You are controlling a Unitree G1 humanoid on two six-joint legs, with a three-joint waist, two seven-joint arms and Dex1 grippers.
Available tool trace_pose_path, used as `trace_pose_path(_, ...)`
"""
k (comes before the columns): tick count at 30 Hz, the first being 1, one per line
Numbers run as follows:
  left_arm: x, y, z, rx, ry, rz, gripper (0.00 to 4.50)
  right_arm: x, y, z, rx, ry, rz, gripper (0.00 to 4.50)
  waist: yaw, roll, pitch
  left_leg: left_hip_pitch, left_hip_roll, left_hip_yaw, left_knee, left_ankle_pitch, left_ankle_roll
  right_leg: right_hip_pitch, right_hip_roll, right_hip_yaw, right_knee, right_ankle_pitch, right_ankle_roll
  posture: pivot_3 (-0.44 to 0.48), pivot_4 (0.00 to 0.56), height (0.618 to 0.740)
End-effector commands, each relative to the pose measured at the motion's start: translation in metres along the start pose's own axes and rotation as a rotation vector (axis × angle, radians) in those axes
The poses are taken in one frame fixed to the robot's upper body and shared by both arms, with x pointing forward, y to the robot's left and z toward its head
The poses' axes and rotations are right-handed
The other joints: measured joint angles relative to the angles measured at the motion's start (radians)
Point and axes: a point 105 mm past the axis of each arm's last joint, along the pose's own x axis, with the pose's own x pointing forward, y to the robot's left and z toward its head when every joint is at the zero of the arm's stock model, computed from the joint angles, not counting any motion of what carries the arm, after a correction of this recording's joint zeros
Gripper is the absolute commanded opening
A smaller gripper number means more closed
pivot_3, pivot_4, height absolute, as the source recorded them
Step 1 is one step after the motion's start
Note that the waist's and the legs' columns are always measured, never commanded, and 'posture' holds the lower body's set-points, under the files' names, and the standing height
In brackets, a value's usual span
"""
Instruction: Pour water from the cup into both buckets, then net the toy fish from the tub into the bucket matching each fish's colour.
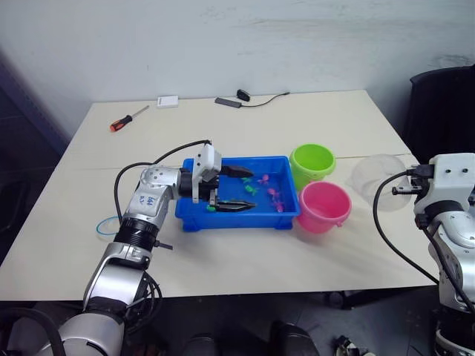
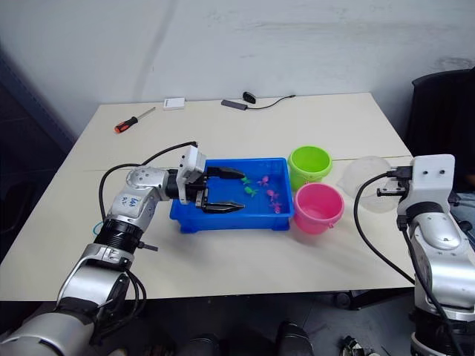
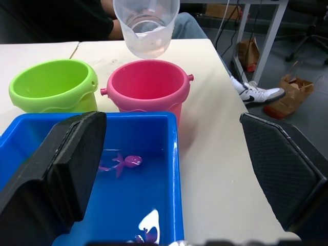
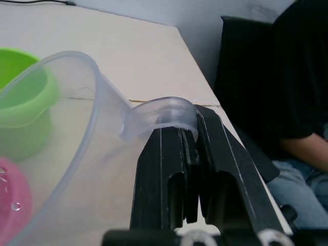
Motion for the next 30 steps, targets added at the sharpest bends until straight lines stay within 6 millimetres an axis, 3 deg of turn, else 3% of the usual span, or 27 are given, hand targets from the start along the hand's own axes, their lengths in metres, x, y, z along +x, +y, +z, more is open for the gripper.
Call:
trace_pose_path(1,-0.002,0.005,0.013,0.041,-0.036,0.019,4.50,-0.003,0.002,0.027,-0.123,-0.116,0.017,0.04,0.000,0.000,0.000,0.000,0.000,0.000,0.000,0.000,0.000,0.000,0.000,0.000,0.000,0.000,0.000,0.000,0.150,0.740)
trace_pose_path(15,-0.001,0.006,0.014,0.051,-0.049,0.019,4.50,-0.002,0.010,0.050,-0.413,-0.223,0.036,0.04,0.001,-0.001,0.000,0.000,0.000,0.002,0.001,0.000,-0.001,0.000,0.000,-0.002,-0.002,0.000,0.000,0.000,0.150,0.740)
trace_pose_path(30,-0.002,0.005,0.013,0.055,-0.053,0.016,4.50,0.000,0.020,0.054,-0.561,-0.265,0.049,0.04,0.001,-0.001,0.000,0.000,0.000,0.001,0.001,0.001,-0.001,0.001,0.000,-0.003,-0.002,0.000,0.000,0.000,0.150,0.740)
